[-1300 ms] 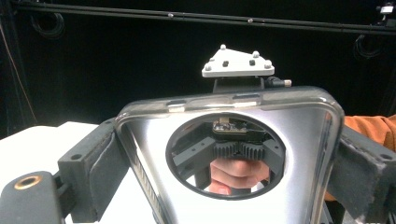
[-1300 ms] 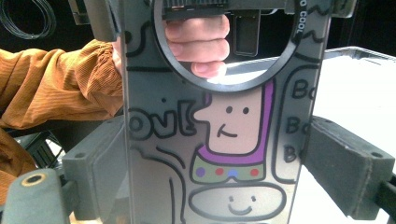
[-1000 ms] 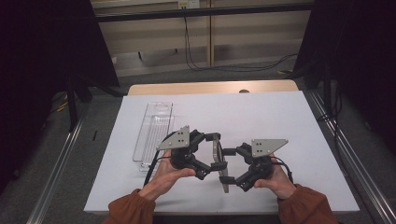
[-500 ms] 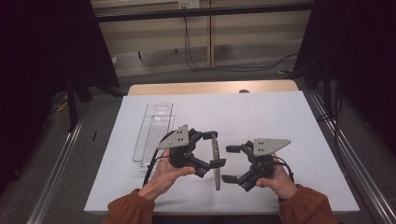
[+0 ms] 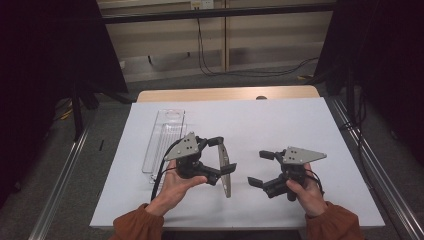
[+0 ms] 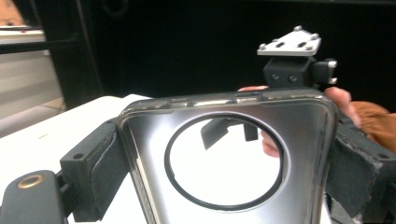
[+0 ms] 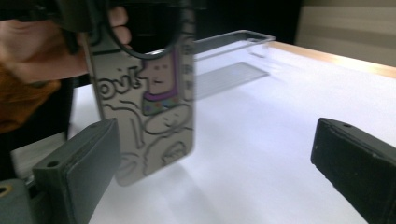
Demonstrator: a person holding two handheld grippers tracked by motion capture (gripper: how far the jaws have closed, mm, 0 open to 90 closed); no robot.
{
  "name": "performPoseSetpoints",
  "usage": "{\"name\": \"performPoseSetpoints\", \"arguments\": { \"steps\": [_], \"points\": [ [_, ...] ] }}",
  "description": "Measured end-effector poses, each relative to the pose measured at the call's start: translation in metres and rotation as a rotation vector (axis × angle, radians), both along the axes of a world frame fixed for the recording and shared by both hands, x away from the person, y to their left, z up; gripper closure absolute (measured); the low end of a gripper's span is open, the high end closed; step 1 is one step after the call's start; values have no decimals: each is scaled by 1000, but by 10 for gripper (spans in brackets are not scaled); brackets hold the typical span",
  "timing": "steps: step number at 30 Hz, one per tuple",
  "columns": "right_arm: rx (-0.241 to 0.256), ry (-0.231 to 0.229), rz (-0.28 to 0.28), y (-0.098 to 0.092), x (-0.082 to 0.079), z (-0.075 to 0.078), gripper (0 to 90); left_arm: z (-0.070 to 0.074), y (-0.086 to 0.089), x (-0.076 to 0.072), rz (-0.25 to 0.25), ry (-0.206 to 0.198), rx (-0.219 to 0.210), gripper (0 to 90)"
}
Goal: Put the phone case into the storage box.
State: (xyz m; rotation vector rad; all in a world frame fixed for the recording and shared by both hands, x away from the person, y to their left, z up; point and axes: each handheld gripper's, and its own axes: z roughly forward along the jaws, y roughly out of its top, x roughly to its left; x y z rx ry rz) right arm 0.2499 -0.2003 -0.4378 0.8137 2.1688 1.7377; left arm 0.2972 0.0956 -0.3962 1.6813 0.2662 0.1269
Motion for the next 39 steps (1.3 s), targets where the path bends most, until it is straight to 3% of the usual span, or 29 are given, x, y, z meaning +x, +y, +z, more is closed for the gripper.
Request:
{"name": "performPoseSetpoints", "arguments": {
  "steps": [7, 13, 22, 23, 33, 35, 39],
  "points": [
    [-14, -16, -152, -16, -9, -4, 6, 4, 9, 0, 77, -6, 34, 107],
    [-19, -13, -204, -32, -17, -7, 7, 7, 17, 1, 129, -4, 58, 107],
    [-36, 1, -340, -53, -26, -13, 9, 16, 28, 4, 234, 24, 53, 108],
    [-42, -7, -354, -55, -27, -13, 9, 19, 31, 4, 245, 15, 69, 108],
    [-75, -11, -469, -69, -37, -20, 5, 42, 53, 10, 309, 3, 58, 108],
    [-81, -3, -477, -72, -38, -22, 0, 46, 58, 11, 346, -7, 55, 108],
    [-44, 3, -510, -76, -38, -22, 9, 54, 69, 16, 384, -10, 55, 108]
  ]
}}
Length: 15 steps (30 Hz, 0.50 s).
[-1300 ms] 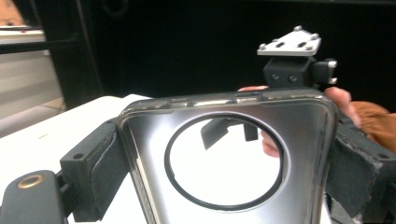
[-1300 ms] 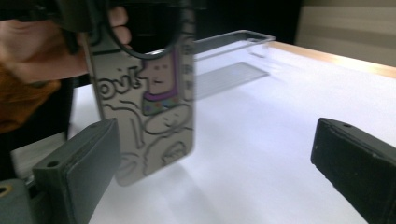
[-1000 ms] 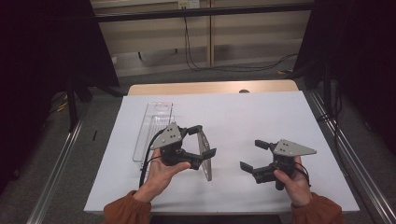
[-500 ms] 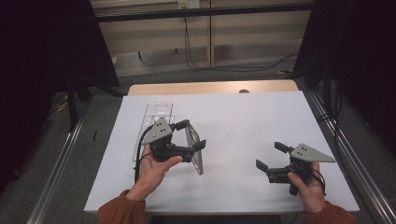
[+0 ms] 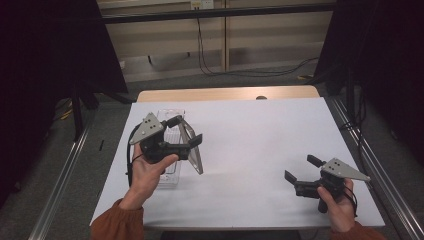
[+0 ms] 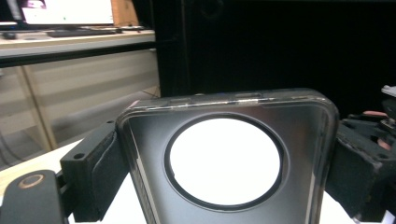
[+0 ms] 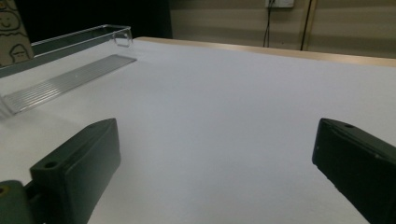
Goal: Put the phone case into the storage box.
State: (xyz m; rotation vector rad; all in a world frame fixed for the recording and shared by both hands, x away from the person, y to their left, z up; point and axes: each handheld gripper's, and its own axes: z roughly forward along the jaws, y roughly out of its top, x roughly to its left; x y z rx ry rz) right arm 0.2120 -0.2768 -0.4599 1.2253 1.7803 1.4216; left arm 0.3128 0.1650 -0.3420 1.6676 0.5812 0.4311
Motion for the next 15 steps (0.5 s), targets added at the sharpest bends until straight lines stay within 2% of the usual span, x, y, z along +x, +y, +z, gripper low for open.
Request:
{"name": "performPoseSetpoints", "arguments": {
  "steps": [3, 5, 9, 10, 15],
  "points": [
    [12, -3, -24, -3, 0, 1, 11, 6, 7, 4, 22, -6, -18, 108],
    [1, -10, -27, -5, 0, 1, 10, 9, 12, 6, 46, -3, -21, 108],
    [5, -7, -33, -5, 1, -1, 11, 12, 20, 9, 81, -11, 1, 108],
    [4, -9, -35, -5, 1, -1, 11, 13, 21, 10, 87, -13, -10, 108],
    [2, -20, -44, -6, 0, 1, 7, 14, 30, 15, 123, -4, -7, 108]
  ]
}}
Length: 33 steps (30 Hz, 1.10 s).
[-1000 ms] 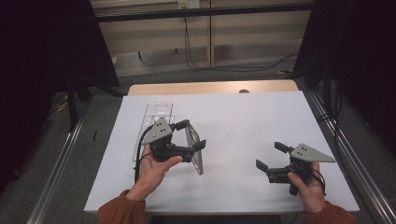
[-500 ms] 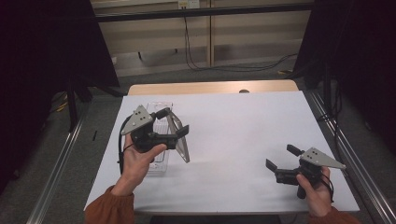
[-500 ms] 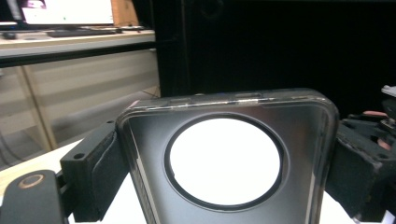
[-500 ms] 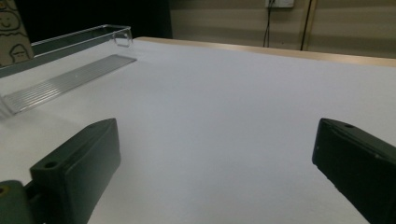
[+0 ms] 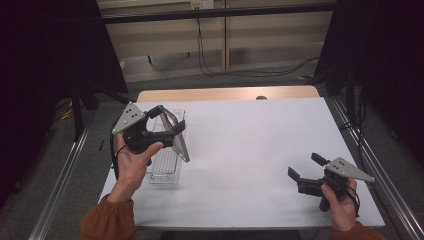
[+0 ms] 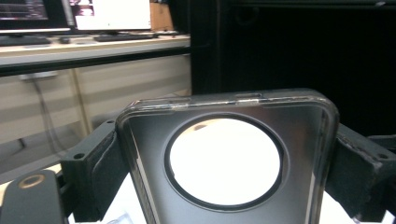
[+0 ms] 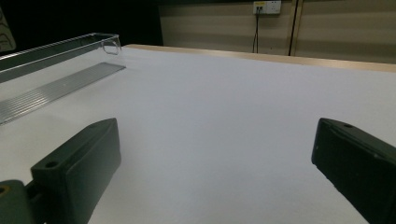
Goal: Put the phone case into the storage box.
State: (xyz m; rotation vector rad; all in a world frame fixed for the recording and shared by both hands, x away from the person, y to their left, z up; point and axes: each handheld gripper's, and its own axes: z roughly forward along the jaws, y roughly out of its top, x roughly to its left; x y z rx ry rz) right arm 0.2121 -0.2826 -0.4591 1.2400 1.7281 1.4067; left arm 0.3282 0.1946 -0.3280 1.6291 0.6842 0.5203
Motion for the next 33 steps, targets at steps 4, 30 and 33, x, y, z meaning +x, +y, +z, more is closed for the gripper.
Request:
{"name": "performPoseSetpoints", "arguments": {
  "steps": [4, 30, 33],
  "points": [
    [0, 0, -2, 0, 0, 0, 7, 2, 8, 4, 37, 5, -7, 108],
    [5, -7, 13, 2, 0, 0, 0, 9, 22, 47, 217, 21, 27, 108],
    [8, -10, 11, 2, 0, 0, 0, 7, 22, 53, 221, 28, 38, 108]
  ]
}}
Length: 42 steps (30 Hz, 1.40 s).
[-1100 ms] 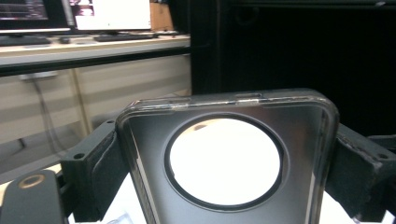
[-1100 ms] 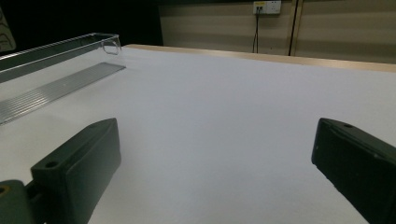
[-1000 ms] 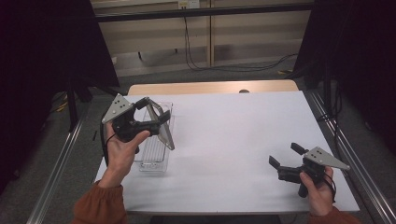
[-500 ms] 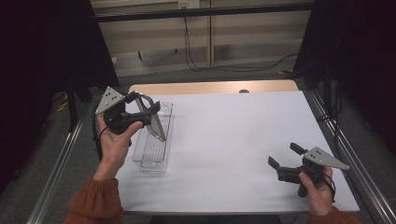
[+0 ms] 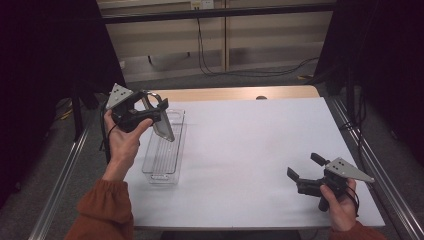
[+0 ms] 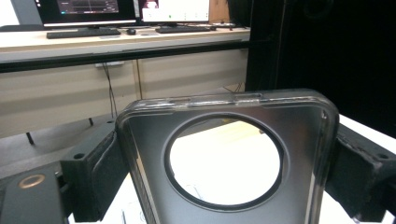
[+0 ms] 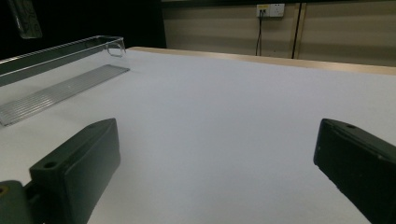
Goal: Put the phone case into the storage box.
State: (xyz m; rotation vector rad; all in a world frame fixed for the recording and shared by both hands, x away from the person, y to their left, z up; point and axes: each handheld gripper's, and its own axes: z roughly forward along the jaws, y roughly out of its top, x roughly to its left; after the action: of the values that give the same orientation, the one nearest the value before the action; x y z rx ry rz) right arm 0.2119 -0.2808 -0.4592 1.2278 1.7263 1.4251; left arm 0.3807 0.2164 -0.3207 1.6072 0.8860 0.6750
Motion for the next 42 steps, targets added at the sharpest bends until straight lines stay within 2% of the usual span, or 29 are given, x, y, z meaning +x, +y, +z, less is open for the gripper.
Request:
{"name": "performPoseSetpoints", "arguments": {
  "steps": [4, 6, 7, 21, 27, 32, 33, 36, 38, 42],
  "points": [
    [0, 0, 3, 0, 0, 0, 0, -3, -1, 6, 22, 7, 21, 108],
    [7, 0, 4, 1, 0, 0, 0, -5, -1, 9, 25, 10, 13, 108],
    [4, -1, 3, 1, 0, 0, 0, -6, -1, 10, 36, 10, 24, 108],
    [-2, 3, 14, 1, 1, -1, 2, -17, -8, 34, 112, 27, 35, 108],
    [1, 2, 16, 1, 1, -1, 2, -19, -15, 43, 113, 31, 45, 108],
    [1, 2, 17, 0, 0, -1, 1, -21, -18, 47, 124, 22, 63, 108],
    [1, 4, 19, 0, 0, -1, 1, -21, -18, 47, 129, 30, 72, 108],
    [3, 6, 19, 1, 0, -1, 1, -25, -18, 51, 136, 31, 58, 108],
    [2, 6, 20, 1, 0, -1, 1, -26, -18, 53, 145, 36, 76, 108],
    [7, 1, 15, 1, 0, -1, 1, -29, -17, 55, 145, 40, 66, 108]
  ]
}}
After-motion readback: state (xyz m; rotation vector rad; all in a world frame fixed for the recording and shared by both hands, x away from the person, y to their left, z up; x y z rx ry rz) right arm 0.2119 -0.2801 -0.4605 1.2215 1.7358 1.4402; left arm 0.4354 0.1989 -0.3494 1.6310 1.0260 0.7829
